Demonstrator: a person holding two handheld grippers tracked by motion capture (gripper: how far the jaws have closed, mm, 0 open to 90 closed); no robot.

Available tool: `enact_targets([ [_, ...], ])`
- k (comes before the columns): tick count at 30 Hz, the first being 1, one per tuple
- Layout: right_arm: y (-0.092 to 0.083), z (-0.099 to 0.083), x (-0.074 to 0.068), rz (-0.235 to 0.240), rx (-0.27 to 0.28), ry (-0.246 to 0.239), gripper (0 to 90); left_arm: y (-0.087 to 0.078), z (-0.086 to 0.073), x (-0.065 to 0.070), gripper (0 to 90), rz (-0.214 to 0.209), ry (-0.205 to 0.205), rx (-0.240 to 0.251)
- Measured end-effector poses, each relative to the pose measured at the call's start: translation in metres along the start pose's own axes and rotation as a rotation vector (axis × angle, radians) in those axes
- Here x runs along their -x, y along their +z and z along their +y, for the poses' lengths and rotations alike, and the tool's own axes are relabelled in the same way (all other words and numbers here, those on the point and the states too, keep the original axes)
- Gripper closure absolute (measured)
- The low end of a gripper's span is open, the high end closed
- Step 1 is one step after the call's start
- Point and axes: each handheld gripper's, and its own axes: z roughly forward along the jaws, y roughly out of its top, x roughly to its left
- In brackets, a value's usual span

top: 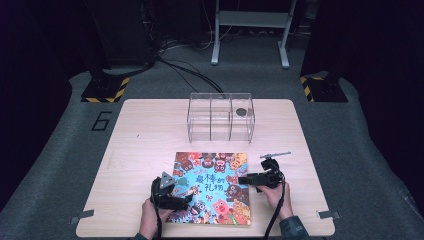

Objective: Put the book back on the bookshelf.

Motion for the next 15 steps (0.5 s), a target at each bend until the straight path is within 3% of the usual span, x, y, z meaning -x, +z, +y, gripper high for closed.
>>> enact_targets([
  [2, 0.0001, -0.0003, 0.0008, 0.007, 0.003, 0.004, 36.4, 0.0001, 0.0000, 0.0001, 0.0, 0.001, 0.000, 0.000],
  [5, -0.0017, -0.0025, 0.0038, 0.037, 0.014, 0.046, 36.8, 0.0001, 0.0000, 0.0000, 0.0, 0.001, 0.002, -0.001],
  [6, -0.0007, -0.0031, 0.0049, 0.034, 0.011, 0.029, 37.4, 0.0005, -0.0001, 0.0014, 0.0, 0.005, -0.005, -0.001],
  [8, 0.0013, -0.0051, 0.0014, 0.001, -0.018, 0.035, 37.9, 0.0005, 0.0000, 0.0017, 0.0, 0.005, -0.005, -0.003],
  [10, 0.0019, -0.0057, 0.0002, -0.019, -0.018, 0.015, 40.1, 0.0002, 0.0004, 0.0008, 0.0, 0.007, 0.009, -0.010],
  [15, 0.0039, -0.0015, -0.0033, -0.055, -0.037, 0.024, 39.7, -0.0003, 0.0007, 0.0005, 0.0, -0.005, 0.013, -0.017],
])
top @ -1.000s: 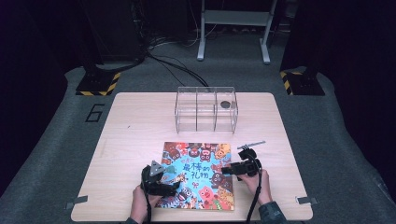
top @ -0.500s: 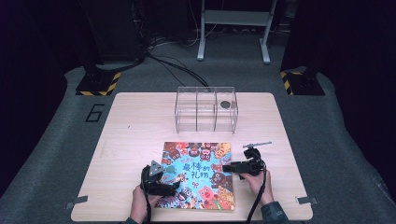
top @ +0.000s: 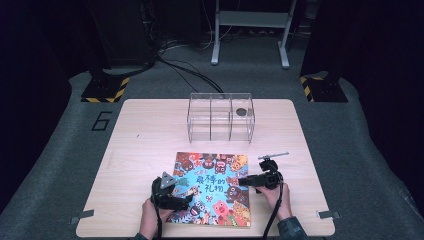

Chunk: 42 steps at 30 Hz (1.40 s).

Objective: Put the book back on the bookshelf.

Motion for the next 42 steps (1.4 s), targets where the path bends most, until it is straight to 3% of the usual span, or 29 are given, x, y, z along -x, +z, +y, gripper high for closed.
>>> enact_targets([
  [3, 0.001, 0.002, 0.001, -0.019, 0.016, -0.016, 39.3, 0.000, 0.000, 0.000, 0.0, -0.001, 0.003, 0.004],
  [4, 0.002, 0.002, 0.000, -0.019, 0.017, 0.006, 39.3, 0.001, 0.000, 0.001, 0.0, 0.003, 0.002, 0.010],
  [5, 0.002, 0.003, 0.001, -0.019, 0.022, 0.001, 39.3, 0.000, 0.000, 0.000, 0.0, 0.003, 0.014, -0.006],
  [11, 0.004, 0.005, 0.005, -0.015, 0.052, 0.007, 37.9, 0.002, 0.000, 0.002, 0.0, 0.003, 0.004, 0.016],
  [21, 0.001, 0.003, 0.018, 0.100, 0.088, 0.090, 35.3, 0.002, 0.001, 0.002, 0.0, 0.003, 0.005, 0.008],
  [24, -0.001, 0.002, 0.020, 0.117, 0.111, 0.079, 35.3, 0.002, 0.001, 0.001, 0.0, -0.001, 0.001, 0.013],
  [28, -0.007, 0.002, 0.019, 0.152, 0.134, 0.094, 35.7, 0.001, 0.001, -0.001, 0.0, -0.024, -0.014, 0.011],
  [34, -0.009, 0.001, 0.022, 0.186, 0.153, 0.122, 35.9, 0.001, 0.001, -0.001, 0.0, -0.019, -0.021, 0.024],
  [38, -0.006, 0.000, 0.023, 0.174, 0.143, 0.122, 36.3, 0.002, 0.001, 0.001, 0.0, -0.006, -0.021, 0.018],
  [42, 0.000, 0.000, 0.022, 0.128, 0.105, 0.129, 36.0, 0.003, 0.001, 0.002, 0.0, 0.001, 0.001, 0.014],
])
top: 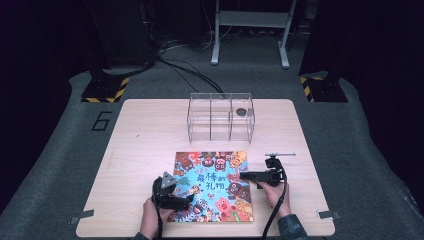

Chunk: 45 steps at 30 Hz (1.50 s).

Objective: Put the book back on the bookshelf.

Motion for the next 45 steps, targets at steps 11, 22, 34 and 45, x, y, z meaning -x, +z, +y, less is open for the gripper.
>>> enact_targets([
  [11, 0.008, 0.007, 0.002, -0.058, 0.033, -0.044, 35.4, 0.001, 0.001, 0.001, 0.0, -0.015, 0.022, -0.008],
  [22, -0.003, 0.006, -0.011, -0.045, 0.080, -0.060, 35.4, -0.001, 0.000, -0.002, 0.0, -0.044, -0.020, 0.009],
  [34, 0.005, 0.008, 0.001, -0.038, 0.043, -0.022, 35.4, 0.000, 0.001, -0.002, 0.0, -0.038, 0.031, -0.014],
  [45, 0.020, 0.010, -0.013, 0.047, -0.024, -0.103, 40.4, 0.000, 0.002, -0.009, 0.4, -0.128, -0.004, 0.013],
])
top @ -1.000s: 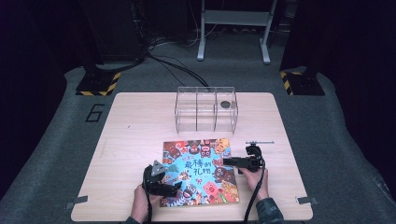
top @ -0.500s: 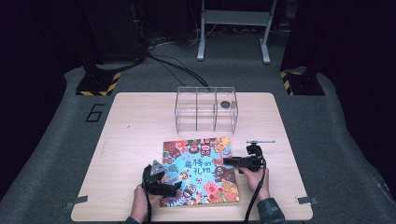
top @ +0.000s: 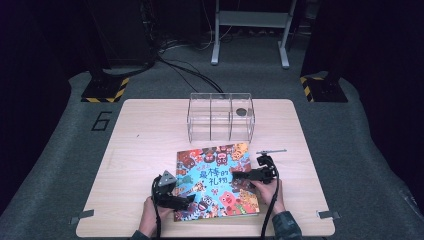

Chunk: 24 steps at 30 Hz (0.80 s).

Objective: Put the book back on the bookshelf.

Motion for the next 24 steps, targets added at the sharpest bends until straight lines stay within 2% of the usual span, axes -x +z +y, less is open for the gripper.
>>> enact_targets([
  [1, 0.004, 0.003, -0.003, -0.030, -0.009, -0.011, 40.1, 0.000, 0.000, 0.000, 0.7, -0.004, -0.010, 0.004],
  [2, 0.005, 0.005, -0.004, -0.052, -0.013, -0.022, 39.2, 0.000, 0.000, 0.001, 0.9, 0.003, -0.004, 0.004],
  [6, 0.005, 0.010, -0.001, -0.065, -0.026, -0.005, 39.5, 0.000, 0.000, 0.000, 1.0, -0.008, 0.004, -0.007],
  [8, 0.006, 0.014, -0.001, -0.091, -0.019, -0.012, 39.5, 0.000, 0.000, 0.000, 1.0, -0.012, 0.010, -0.009],
  [10, 0.007, 0.018, 0.000, -0.083, -0.021, -0.007, 39.4, 0.000, 0.000, 0.000, 1.0, -0.010, 0.009, 0.001],
  [12, 0.011, 0.023, 0.001, -0.085, -0.041, -0.003, 36.5, 0.000, 0.001, 0.000, 0.9, -0.019, 0.019, -0.015],
  [15, 0.011, 0.026, -0.001, -0.116, -0.052, -0.010, 39.4, -0.001, 0.001, 0.000, 0.9, -0.022, 0.021, -0.016],
  [17, 0.010, 0.025, -0.001, -0.118, -0.047, -0.023, 40.5, 0.000, 0.001, 0.000, 0.8, -0.024, 0.020, -0.015],
  [21, 0.005, 0.024, 0.002, -0.078, -0.037, -0.011, 46.1, 0.000, 0.001, -0.001, 0.4, -0.024, 0.023, -0.013],
  [23, 0.004, 0.024, 0.003, -0.067, -0.030, -0.023, 47.6, 0.000, 0.001, 0.000, 0.1, -0.023, 0.021, -0.014],
  [24, 0.003, 0.023, 0.002, -0.068, -0.034, -0.010, 48.2, 0.000, 0.002, -0.001, 0.1, -0.024, 0.023, -0.019],
])
